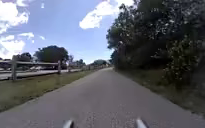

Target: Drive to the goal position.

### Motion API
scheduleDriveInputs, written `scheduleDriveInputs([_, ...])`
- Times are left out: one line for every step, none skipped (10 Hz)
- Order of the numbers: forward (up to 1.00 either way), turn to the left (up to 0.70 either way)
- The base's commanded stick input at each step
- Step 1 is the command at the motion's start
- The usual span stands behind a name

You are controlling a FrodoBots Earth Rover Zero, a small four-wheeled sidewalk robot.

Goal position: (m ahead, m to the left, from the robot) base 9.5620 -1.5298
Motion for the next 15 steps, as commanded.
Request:
scheduleDriveInputs([0.5,0.0])
scheduleDriveInputs([0.5,0.0])
scheduleDriveInputs([0.5,0.0])
scheduleDriveInputs([0.5,0.0])
scheduleDriveInputs([0.5,0.0])
scheduleDriveInputs([0.5,0.0])
scheduleDriveInputs([0.5,0.0])
scheduleDriveInputs([0.5,0.0])
scheduleDriveInputs([0.5,0.0])
scheduleDriveInputs([0.5,0.0])
scheduleDriveInputs([0.5,0.0])
scheduleDriveInputs([0.5,0.0])
scheduleDriveInputs([0.5,0.0])
scheduleDriveInputs([0.5,0.0])
scheduleDriveInputs([0.5,0.0])
